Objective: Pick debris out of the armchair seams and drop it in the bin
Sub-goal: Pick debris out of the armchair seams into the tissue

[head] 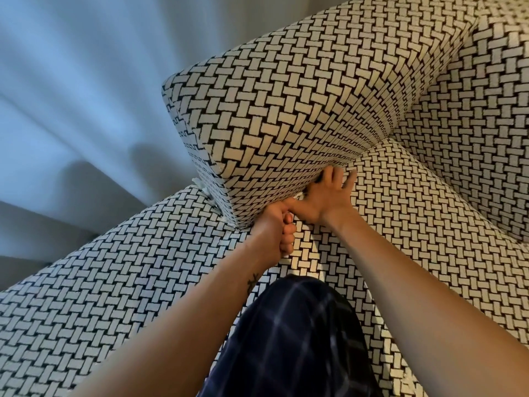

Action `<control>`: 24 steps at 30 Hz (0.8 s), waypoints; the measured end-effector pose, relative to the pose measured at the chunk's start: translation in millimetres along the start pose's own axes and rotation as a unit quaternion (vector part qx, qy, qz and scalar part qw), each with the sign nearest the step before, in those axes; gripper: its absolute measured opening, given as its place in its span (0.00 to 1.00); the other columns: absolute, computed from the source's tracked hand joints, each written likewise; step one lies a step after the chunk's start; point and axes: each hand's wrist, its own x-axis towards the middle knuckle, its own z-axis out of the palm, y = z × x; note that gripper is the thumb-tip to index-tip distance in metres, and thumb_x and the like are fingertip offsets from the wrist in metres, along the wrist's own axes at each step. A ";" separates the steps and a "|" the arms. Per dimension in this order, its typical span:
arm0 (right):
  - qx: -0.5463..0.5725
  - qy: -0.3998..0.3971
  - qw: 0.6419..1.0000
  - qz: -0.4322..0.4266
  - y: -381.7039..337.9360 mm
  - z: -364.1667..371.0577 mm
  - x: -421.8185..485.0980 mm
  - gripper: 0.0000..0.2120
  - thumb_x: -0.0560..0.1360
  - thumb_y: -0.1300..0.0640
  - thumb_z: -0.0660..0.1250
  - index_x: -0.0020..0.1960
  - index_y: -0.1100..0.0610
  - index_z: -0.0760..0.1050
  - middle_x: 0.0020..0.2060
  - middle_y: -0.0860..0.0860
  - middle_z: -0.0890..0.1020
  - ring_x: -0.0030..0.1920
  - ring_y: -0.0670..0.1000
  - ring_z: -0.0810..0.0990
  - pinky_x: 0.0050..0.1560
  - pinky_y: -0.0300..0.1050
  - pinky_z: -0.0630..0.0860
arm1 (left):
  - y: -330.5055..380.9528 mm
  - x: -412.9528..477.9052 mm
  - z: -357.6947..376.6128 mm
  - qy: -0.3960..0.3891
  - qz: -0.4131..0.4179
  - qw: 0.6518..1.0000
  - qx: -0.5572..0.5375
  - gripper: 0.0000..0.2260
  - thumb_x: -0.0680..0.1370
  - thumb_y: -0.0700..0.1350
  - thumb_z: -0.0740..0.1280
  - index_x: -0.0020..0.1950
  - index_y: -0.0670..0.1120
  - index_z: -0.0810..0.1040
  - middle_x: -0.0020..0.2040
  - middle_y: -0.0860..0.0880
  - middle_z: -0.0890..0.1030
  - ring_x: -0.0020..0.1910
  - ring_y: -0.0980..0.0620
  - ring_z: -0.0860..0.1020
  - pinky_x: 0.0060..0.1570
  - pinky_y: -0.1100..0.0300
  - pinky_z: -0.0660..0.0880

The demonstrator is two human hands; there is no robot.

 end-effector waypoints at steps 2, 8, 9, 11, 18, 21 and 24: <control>0.049 0.005 0.999 -0.008 8.5 -0.3 0.3 0.40 0.70 0.22 0.48 0.65 0.46 0.79 0.76 0.59 0.57 0.78 0.64 0.47 0.75 0.71 0.36 | -0.1 0.9 2.6 0.015 -0.004 1.000 0.000 0.16 0.82 0.48 0.56 0.34 0.50 0.65 0.24 0.54 0.62 0.20 0.55 0.56 0.19 0.64 0.55; 0.122 0.036 0.992 -0.015 16.4 2.4 -1.4 0.32 0.71 0.26 0.57 0.66 0.42 0.78 0.72 0.57 0.62 0.77 0.62 0.49 0.76 0.66 0.34 | -0.1 0.6 8.4 0.045 -0.006 0.999 0.001 0.17 0.81 0.48 0.56 0.31 0.50 0.64 0.22 0.54 0.61 0.20 0.55 0.55 0.19 0.65 0.54; 0.134 0.039 0.990 -0.015 16.8 2.1 -2.1 0.31 0.71 0.26 0.58 0.65 0.42 0.78 0.72 0.56 0.62 0.77 0.62 0.49 0.76 0.65 0.34 | 0.2 0.2 8.4 0.047 -0.009 0.999 0.000 0.17 0.81 0.48 0.56 0.31 0.50 0.64 0.22 0.54 0.60 0.20 0.55 0.55 0.19 0.65 0.54; 0.163 0.054 0.985 -0.013 18.4 3.2 -3.3 0.28 0.71 0.27 0.60 0.64 0.41 0.79 0.71 0.55 0.63 0.77 0.61 0.50 0.76 0.64 0.33 | 1.1 0.1 9.1 0.043 -0.013 0.999 0.005 0.17 0.80 0.48 0.56 0.30 0.50 0.63 0.22 0.54 0.59 0.19 0.55 0.54 0.19 0.66 0.53; 0.260 0.123 0.957 -0.042 23.3 12.7 -8.9 0.21 0.73 0.35 0.67 0.60 0.45 0.82 0.56 0.48 0.67 0.72 0.56 0.56 0.77 0.55 0.31 | 1.3 2.8 6.3 0.033 -0.011 0.999 0.000 0.16 0.80 0.47 0.56 0.31 0.50 0.63 0.23 0.54 0.59 0.20 0.55 0.54 0.20 0.65 0.52; 0.310 0.161 0.934 -0.068 30.4 23.2 -12.1 0.20 0.74 0.36 0.68 0.59 0.47 0.82 0.56 0.46 0.69 0.71 0.52 0.60 0.78 0.53 0.33 | 2.3 3.4 11.2 0.057 -0.017 0.998 0.008 0.16 0.79 0.46 0.56 0.31 0.51 0.63 0.22 0.54 0.60 0.20 0.54 0.55 0.20 0.65 0.53; 0.319 0.187 0.925 -0.091 33.2 30.2 -16.3 0.21 0.74 0.36 0.67 0.60 0.48 0.81 0.58 0.45 0.73 0.70 0.50 0.64 0.79 0.53 0.38 | 5.1 4.2 14.2 0.055 -0.023 0.998 0.007 0.15 0.79 0.45 0.56 0.31 0.50 0.66 0.23 0.54 0.65 0.19 0.55 0.58 0.20 0.65 0.55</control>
